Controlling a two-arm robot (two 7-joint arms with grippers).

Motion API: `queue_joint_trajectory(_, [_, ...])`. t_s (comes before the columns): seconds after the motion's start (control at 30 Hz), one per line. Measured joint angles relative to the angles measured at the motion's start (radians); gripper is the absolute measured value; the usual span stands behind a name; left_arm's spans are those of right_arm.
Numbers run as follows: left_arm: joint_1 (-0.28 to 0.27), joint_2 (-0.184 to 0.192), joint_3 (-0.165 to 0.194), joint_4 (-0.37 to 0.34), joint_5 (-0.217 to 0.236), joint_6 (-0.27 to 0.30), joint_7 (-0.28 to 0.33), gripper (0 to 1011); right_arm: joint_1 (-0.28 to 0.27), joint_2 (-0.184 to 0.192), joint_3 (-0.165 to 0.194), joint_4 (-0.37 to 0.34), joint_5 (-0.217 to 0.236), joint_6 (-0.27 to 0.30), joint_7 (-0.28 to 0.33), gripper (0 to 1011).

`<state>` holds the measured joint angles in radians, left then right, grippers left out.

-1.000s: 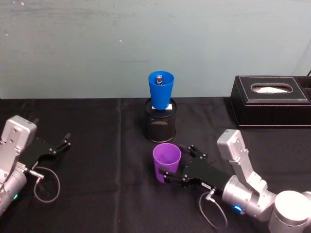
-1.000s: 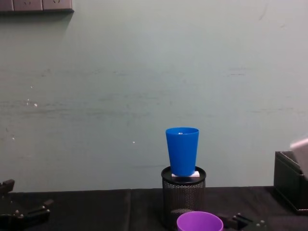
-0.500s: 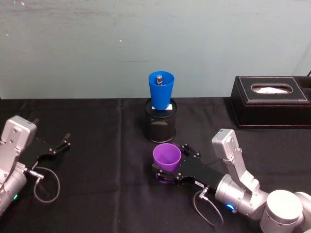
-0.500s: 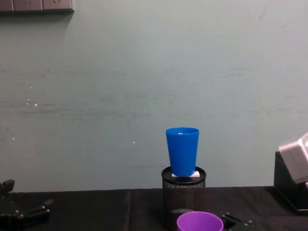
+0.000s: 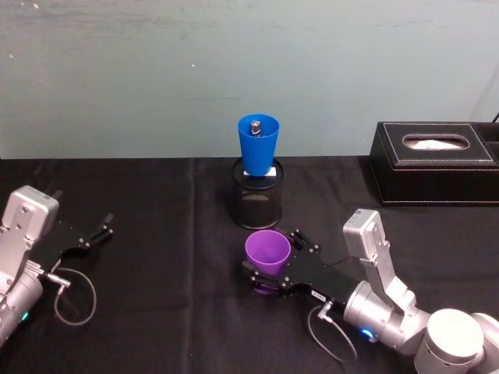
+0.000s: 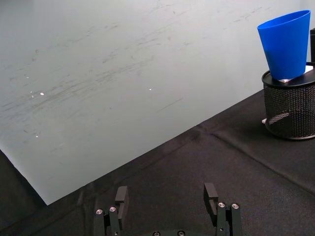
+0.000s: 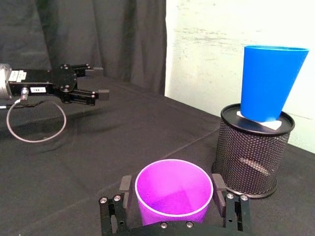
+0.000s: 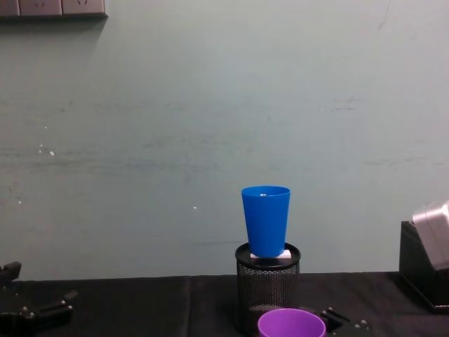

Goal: Pick up one cup with a gripper and tap it against the other cup.

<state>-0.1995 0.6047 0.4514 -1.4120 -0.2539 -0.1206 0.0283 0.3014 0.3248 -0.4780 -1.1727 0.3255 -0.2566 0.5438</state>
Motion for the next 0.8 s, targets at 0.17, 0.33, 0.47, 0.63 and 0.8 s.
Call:
queue_joint_trajectory(0.17, [0.000,0.000,0.000,0.000,0.000,0.000,0.000,1000,-0.010,-0.010,0.014,0.000,-0.009,-0.011,0.001,1003])
queue_joint_trajectory(0.33, [0.000,0.000,0.000,0.000,0.000,0.000,0.000,1000,-0.009,-0.009,0.013,0.000,-0.008,-0.011,0.001,1003])
queue_joint_trajectory(0.47, [0.000,0.000,0.000,0.000,0.000,0.000,0.000,1000,-0.009,-0.009,0.012,0.001,-0.008,-0.011,0.001,980])
queue_joint_trajectory(0.63, [0.000,0.000,0.000,0.000,0.000,0.000,0.000,1000,-0.008,-0.008,0.011,0.001,-0.007,-0.011,0.001,888])
queue_joint_trajectory(0.8, [0.000,0.000,0.000,0.000,0.000,0.000,0.000,1000,-0.008,-0.008,0.011,0.000,-0.006,-0.010,0.001,790])
